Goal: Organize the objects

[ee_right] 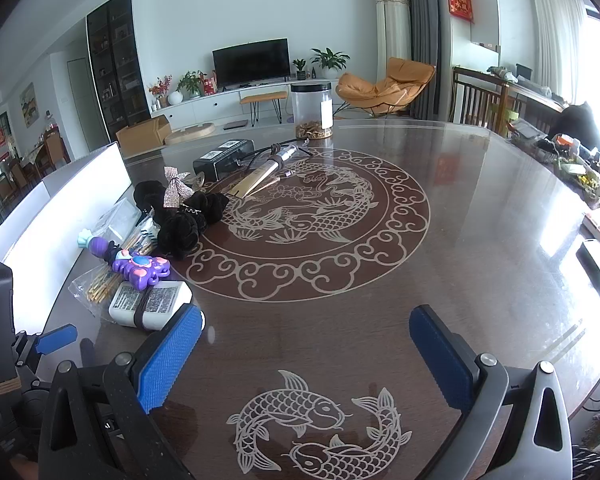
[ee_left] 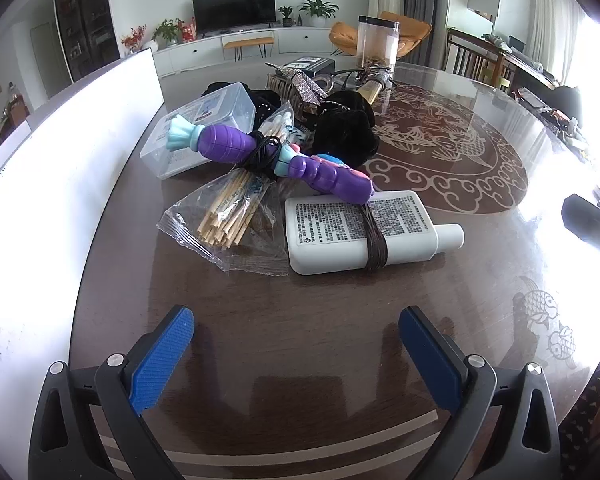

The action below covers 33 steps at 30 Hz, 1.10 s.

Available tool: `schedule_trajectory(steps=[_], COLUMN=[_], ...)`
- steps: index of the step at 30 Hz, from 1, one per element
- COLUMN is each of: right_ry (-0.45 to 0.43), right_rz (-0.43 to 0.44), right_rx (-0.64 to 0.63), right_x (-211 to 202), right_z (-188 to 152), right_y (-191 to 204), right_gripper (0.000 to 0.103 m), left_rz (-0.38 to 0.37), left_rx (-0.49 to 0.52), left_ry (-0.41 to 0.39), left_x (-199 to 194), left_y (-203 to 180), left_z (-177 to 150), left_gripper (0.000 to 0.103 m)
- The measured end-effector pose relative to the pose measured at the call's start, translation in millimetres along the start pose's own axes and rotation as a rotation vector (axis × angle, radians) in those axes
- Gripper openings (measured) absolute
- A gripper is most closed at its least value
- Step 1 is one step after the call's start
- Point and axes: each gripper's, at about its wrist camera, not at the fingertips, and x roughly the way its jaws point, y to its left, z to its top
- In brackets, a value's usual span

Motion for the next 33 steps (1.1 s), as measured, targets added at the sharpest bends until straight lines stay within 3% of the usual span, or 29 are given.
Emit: schedule_trajectory(steps=[33], right_ry=[0.077], right_rz=[0.023], right_rx=[0.014], right_x=[14], right_z=[-4], right_y=[-1], right_gripper=[0.103], left_rz=[-0.006], left_rx=[-0.006], left_ry=[0.021], left_x=[3], left_y=[2], left_z=[0], left_gripper=[0.103])
